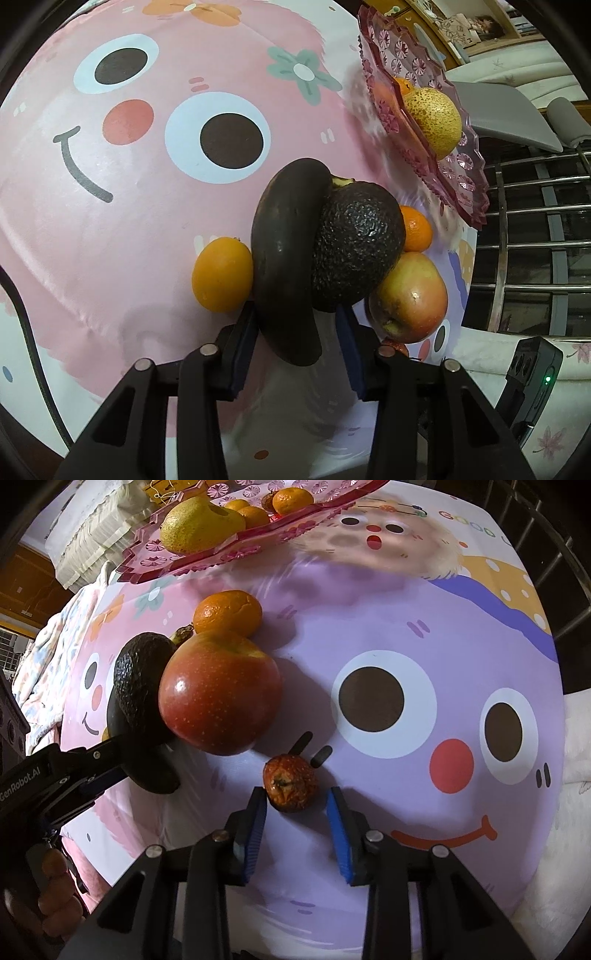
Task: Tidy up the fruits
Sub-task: 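Grasp the banana with the left tool while the right tool grasps the small red fruit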
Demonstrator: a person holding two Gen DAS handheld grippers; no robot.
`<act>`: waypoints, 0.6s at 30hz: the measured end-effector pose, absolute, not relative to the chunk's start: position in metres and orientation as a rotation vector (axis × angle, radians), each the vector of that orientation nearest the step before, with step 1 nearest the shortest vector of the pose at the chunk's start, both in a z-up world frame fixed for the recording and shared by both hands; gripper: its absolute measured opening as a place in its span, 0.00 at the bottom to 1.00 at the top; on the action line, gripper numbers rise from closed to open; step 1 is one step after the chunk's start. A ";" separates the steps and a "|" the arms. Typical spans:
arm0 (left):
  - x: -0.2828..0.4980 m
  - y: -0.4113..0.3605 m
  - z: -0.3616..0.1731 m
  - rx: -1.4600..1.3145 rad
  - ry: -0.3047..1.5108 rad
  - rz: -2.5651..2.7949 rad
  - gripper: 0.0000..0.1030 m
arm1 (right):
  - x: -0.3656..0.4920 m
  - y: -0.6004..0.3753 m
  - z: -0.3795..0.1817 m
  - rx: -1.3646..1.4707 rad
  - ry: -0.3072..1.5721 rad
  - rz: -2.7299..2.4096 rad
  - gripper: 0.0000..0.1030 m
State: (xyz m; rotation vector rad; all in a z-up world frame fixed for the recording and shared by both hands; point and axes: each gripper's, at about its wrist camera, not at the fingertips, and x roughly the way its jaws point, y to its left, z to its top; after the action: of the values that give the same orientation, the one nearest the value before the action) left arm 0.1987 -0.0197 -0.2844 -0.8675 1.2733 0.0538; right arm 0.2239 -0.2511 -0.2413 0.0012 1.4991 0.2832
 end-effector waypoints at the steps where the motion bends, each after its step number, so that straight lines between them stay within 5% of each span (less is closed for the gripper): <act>1: 0.198 -0.019 -0.285 -0.869 1.272 0.051 0.32 | 0.224 -0.251 -0.241 0.001 1.499 0.285 0.30; 2: 0.197 -0.018 -0.286 -0.866 1.282 0.058 0.26 | 0.223 -0.250 -0.241 0.000 1.498 0.286 0.29; 18: 0.171 -0.018 -0.274 -0.839 1.276 0.032 0.25 | 0.208 -0.248 -0.237 -0.002 1.489 0.274 0.26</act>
State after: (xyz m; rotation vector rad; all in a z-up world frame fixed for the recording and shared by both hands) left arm 0.1706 -0.0180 -0.2743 -0.8385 1.2763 0.0325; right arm 0.2077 -0.2475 -0.2372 -0.0016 1.4889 0.2741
